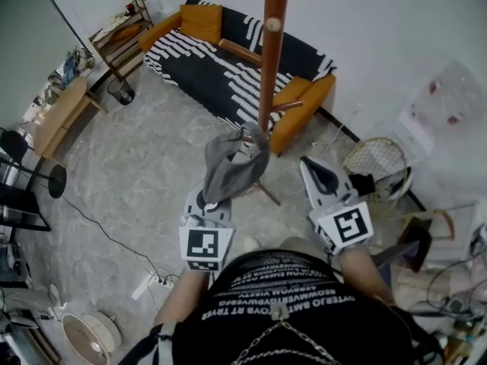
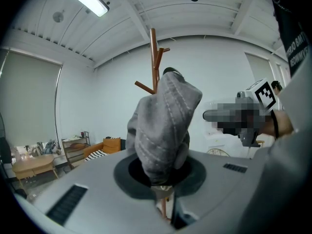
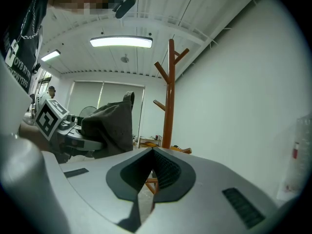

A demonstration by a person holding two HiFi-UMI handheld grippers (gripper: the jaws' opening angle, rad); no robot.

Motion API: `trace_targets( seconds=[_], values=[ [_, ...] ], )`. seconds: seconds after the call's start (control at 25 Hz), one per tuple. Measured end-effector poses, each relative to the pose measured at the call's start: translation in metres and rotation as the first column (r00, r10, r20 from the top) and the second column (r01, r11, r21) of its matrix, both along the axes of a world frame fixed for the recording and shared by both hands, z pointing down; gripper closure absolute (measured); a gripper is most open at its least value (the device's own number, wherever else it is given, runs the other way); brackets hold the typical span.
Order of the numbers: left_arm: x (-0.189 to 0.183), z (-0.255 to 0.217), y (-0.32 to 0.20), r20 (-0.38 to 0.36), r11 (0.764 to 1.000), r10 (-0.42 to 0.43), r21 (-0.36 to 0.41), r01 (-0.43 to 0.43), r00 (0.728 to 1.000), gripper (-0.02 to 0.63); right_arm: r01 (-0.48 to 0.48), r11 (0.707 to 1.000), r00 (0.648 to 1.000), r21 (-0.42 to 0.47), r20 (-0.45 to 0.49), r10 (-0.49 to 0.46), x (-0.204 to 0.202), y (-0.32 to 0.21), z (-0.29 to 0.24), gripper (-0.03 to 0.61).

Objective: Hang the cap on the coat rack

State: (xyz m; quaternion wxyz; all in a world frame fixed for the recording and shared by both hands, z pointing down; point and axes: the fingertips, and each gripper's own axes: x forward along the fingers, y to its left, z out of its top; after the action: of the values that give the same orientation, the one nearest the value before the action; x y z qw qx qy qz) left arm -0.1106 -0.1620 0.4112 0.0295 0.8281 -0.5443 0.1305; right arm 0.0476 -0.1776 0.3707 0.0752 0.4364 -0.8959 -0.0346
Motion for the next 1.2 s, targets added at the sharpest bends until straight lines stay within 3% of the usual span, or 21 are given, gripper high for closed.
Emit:
trace_targets(
  seconds=[0.44,1.2],
  values=[
    [0.023,0.018,-0.018,0.0,0.999,0.029,-0.04,-0.028,1.0,0.595,-0.004,0.999,1.0,-0.032,-0.016,0.003,0.016,-0.019,0.003,0.575],
    [0.039,0.08,-0.045,0.031,0.983,-0.11,-0.145,0.114,0.993,0.595,0.152,0.985,0.988,-0.076,-0.012,-0.153,0.016,-0.084,0.011,0.575]
  ],
)
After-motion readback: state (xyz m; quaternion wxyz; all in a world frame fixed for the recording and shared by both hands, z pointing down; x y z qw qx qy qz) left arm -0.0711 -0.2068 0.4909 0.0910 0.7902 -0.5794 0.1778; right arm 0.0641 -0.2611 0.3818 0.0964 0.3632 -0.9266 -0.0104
